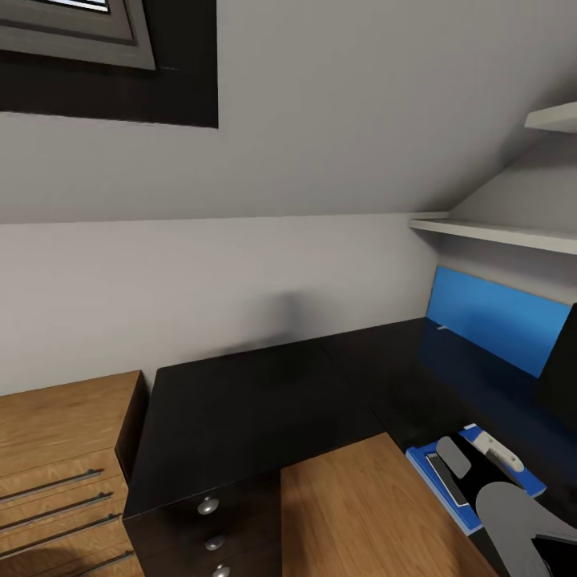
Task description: In the bedroom, organize the workspace by keeping the computer under the desk, ensuring the monitor is on the desk, placing the keyboard on the desk next to the monitor, placing the mouse on the desk next to the keyboard, moving the folder from the swivel chair onto the desk next to the mouse, stacking the notebook on top of the folder with the pen on top of the notebook, and positioning the swivel chair next to the desk.
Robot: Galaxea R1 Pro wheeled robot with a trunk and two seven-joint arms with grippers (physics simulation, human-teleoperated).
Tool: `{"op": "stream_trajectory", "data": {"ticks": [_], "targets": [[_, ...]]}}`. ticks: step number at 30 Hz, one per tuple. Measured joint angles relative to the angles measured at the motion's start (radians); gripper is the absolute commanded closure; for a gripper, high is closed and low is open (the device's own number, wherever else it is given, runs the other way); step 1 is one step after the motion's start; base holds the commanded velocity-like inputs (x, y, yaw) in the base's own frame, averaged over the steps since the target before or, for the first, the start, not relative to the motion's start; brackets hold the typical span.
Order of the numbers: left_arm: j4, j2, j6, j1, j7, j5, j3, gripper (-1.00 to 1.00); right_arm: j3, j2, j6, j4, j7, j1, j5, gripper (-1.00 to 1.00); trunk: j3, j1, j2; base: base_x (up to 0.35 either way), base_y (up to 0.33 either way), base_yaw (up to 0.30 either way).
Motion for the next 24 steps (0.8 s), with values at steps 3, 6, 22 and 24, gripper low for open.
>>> {"op": "stream_trajectory", "data": {"ticks": [3, 6, 22, 24], "targets": [[0.0, 0.0, 0.0, 0.0, 0.0, 0.0, 0.0, -1.0, 0.003, 0.001, -0.002, -0.005, 0.0, 0.0, 0.0, -1.0, 0.0, 0.0, 0.0, 0.0, 0.0, 0.0], [0.001, 0.0, 0.0, 0.001, 0.0, 0.0, 0.0, -1.0, 0.008, 0.002, -0.004, -0.018, 0.002, 0.0, 0.003, -1.0, 0.0, 0.0, 0.0, 0.0, 0.0, 0.0], [0.018, -0.003, 0.0, 0.001, -0.001, 0.0, 0.0, -1.0, 0.234, 0.212, -0.004, -0.206, -0.089, 0.007, 0.159, -1.0, 0.0, 0.0, 0.0, -0.008, 0.0, 0.003], [0.028, -0.008, 0.0, 0.0, -0.002, -0.001, 0.0, -1.0, 0.273, 0.261, -0.004, -0.202, -0.093, 0.007, 0.183, -1.0, 0.0, 0.0, 0.0, -0.201, 0.0, 0.121]]}}
